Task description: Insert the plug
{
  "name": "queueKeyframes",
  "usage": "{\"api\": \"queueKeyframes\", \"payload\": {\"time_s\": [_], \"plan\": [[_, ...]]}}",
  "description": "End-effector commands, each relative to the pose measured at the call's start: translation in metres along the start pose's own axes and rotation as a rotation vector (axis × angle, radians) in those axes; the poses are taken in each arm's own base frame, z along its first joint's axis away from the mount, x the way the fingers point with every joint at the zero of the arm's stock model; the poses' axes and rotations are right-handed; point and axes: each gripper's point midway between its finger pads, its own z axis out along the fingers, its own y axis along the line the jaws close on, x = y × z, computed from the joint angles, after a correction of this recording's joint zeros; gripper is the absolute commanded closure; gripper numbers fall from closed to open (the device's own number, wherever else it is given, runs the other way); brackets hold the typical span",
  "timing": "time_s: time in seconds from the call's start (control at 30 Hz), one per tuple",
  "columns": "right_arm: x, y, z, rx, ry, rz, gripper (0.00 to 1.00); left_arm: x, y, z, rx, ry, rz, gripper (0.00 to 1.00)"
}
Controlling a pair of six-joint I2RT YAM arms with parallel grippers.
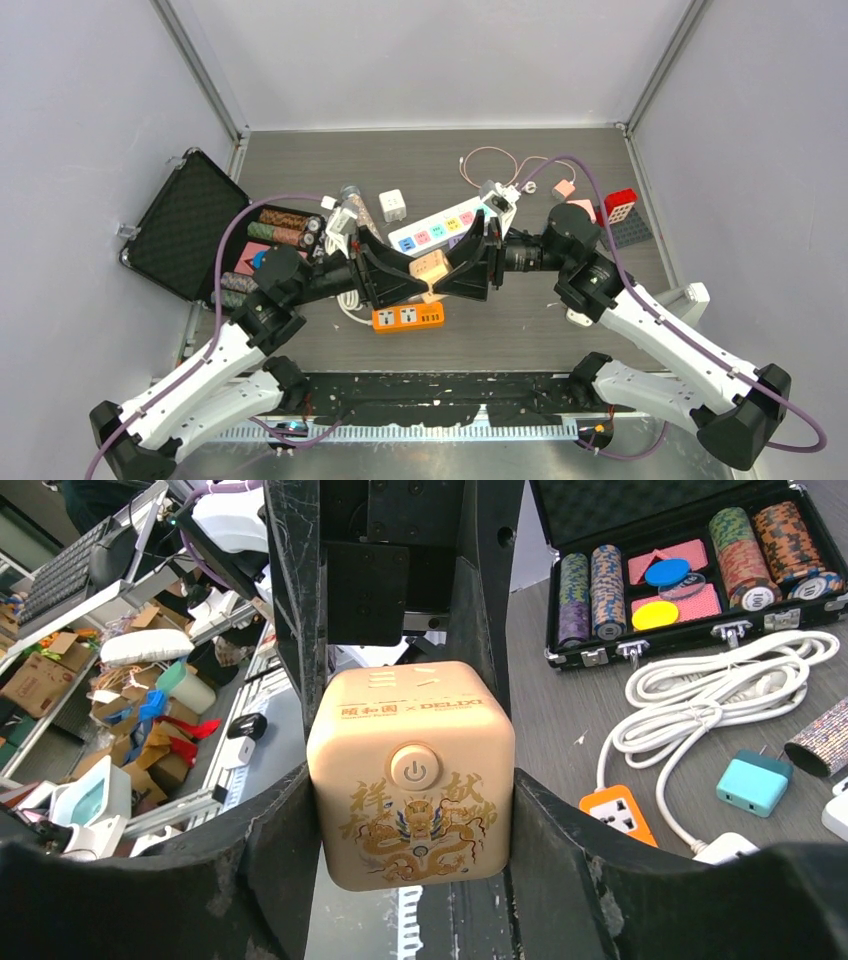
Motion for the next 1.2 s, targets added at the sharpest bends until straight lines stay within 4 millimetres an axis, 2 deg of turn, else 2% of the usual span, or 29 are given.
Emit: {"api": "queueKeyframes", "payload": {"time_s": [0.0,0.1,0.13,0.17,0.2,0.23,0.27,0.3,0.33,0.37,0.47,0.5,0.6,0.63,0.67,0.83,0.97,1.0,1.03,1.07,1.1,1.13,1.17], "plan": [[-0.023,0.016,0.002,-0.040,-0.043,-0.009,0.93,-0.023,0.002,0.000,-0.037,-0.101,0.057,0.77],[-0.026,0.014,0.000,-0.006,-0.049,-0.009,0.95,-0.023,0.012,-0.003,-0.096,-0.106,0.061,0.31],[-0.031,0.015,-0.001,0.007,-0.057,-0.018,0.95,-0.024,0.017,-0.004,-0.130,-0.116,0.064,0.19],[-0.031,0.008,-0.003,0.055,-0.054,-0.022,0.95,-0.026,0.021,-0.008,-0.165,-0.128,0.078,0.06],[-0.035,0.007,-0.005,0.083,-0.056,-0.031,0.95,-0.028,0.030,-0.013,-0.218,-0.144,0.092,0.01],[-0.029,-0.007,-0.008,0.166,-0.030,-0.021,0.95,-0.030,0.040,-0.020,-0.289,-0.162,0.104,0.01],[-0.027,-0.012,-0.012,0.215,-0.003,-0.004,0.95,-0.032,0.051,-0.029,-0.368,-0.178,0.116,0.00],[-0.034,-0.024,-0.016,0.297,-0.013,-0.032,0.95,-0.036,0.070,-0.044,-0.496,-0.213,0.126,0.00],[-0.027,-0.044,-0.022,0.401,0.017,-0.020,0.95,-0.035,0.087,-0.061,-0.618,-0.223,0.135,0.00],[-0.030,-0.049,-0.024,0.439,0.019,-0.026,0.95,-0.036,0.100,-0.077,-0.722,-0.242,0.150,0.00],[-0.016,-0.093,-0.037,0.651,0.097,-0.020,0.95,-0.036,0.126,-0.119,-0.948,-0.276,0.211,0.00],[-0.016,-0.101,-0.039,0.691,0.107,-0.023,0.95,-0.035,0.130,-0.128,-0.987,-0.278,0.225,0.00],[0.001,-0.143,-0.048,0.863,0.190,-0.018,0.95,-0.032,0.135,-0.141,-1.032,-0.281,0.256,0.00],[0.001,-0.148,-0.048,0.884,0.201,-0.019,0.95,-0.031,0.135,-0.143,-1.035,-0.279,0.263,0.00],[0.010,-0.160,-0.047,0.913,0.241,-0.015,0.95,-0.031,0.135,-0.144,-1.037,-0.279,0.269,0.00],[0.032,-0.191,-0.035,0.948,0.326,-0.014,0.95,-0.023,0.142,-0.151,-1.070,-0.248,0.289,0.00],[0.048,-0.215,-0.013,0.973,0.398,-0.032,0.95,-0.022,0.146,-0.160,-1.120,-0.247,0.294,0.00],[0.041,-0.218,-0.007,0.983,0.388,-0.048,0.95,-0.023,0.146,-0.162,-1.130,-0.252,0.297,0.00],[0.051,-0.225,0.001,0.984,0.419,-0.047,0.95,-0.024,0.146,-0.165,-1.138,-0.256,0.301,0.00],[0.044,-0.227,0.007,0.980,0.408,-0.052,0.95,-0.026,0.145,-0.167,-1.146,-0.266,0.304,0.00],[0.053,-0.235,0.014,0.986,0.432,-0.042,0.95,-0.027,0.144,-0.170,-1.154,-0.272,0.307,0.00],[0.048,-0.237,0.019,0.988,0.423,-0.045,0.95,-0.028,0.144,-0.173,-1.161,-0.276,0.313,0.00],[0.057,-0.245,0.022,1.004,0.444,-0.032,0.95,-0.029,0.143,-0.176,-1.167,-0.281,0.319,0.00]]}}
